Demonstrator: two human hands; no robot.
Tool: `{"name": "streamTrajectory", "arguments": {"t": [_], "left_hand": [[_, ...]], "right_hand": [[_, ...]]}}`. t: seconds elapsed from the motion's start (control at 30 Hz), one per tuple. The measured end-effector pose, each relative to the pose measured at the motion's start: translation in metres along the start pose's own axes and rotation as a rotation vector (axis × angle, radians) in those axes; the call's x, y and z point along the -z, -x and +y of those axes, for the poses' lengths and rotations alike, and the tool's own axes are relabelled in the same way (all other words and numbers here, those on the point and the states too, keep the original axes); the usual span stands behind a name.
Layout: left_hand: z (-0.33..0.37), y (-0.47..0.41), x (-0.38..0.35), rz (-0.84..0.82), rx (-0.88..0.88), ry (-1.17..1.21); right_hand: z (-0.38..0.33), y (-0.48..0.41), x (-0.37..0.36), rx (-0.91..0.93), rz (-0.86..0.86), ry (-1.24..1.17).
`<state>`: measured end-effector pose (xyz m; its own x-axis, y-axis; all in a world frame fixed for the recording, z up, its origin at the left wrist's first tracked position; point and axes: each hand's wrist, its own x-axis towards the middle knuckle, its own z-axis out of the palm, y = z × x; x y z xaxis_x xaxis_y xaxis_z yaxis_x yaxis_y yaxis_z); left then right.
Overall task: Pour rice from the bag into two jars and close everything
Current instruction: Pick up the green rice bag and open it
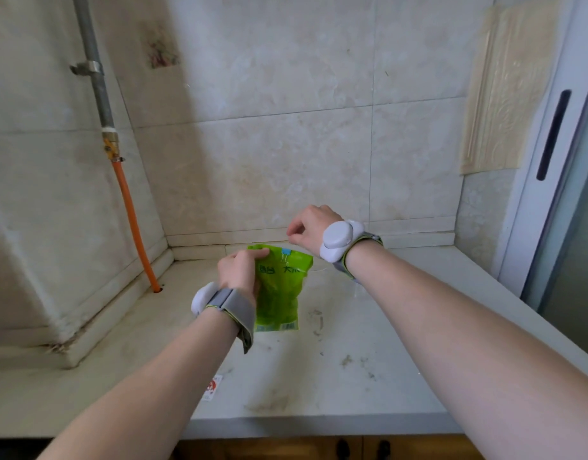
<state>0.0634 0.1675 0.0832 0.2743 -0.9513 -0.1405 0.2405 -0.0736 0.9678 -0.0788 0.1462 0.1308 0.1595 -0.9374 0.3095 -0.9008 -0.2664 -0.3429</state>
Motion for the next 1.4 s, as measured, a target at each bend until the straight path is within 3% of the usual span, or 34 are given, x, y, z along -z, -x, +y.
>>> {"name": "streamTrajectory", "arguments": {"t": [0.47, 0.73, 1.07, 1.4], "left_hand": [[-0.033, 0.019, -0.034, -0.138, 0.057, 0.087], [-0.044, 0.006, -0.03, -0.179, 0.0, 0.063], [-0.048, 0.004, -0.028, -0.179, 0.049, 0.126], [-0.048, 0.002, -0.029, -0.182, 0.047, 0.14]], "right_hand": [[0.022, 0.022, 0.0, -0.011, -0.207, 0.157], [0.015, 0.016, -0.003, 0.04, -0.235, 0.255], [0.012, 0.018, -0.004, 0.279, -0.213, 0.646], [0.009, 0.021, 0.0, 0.331, -0.239, 0.718]]}}
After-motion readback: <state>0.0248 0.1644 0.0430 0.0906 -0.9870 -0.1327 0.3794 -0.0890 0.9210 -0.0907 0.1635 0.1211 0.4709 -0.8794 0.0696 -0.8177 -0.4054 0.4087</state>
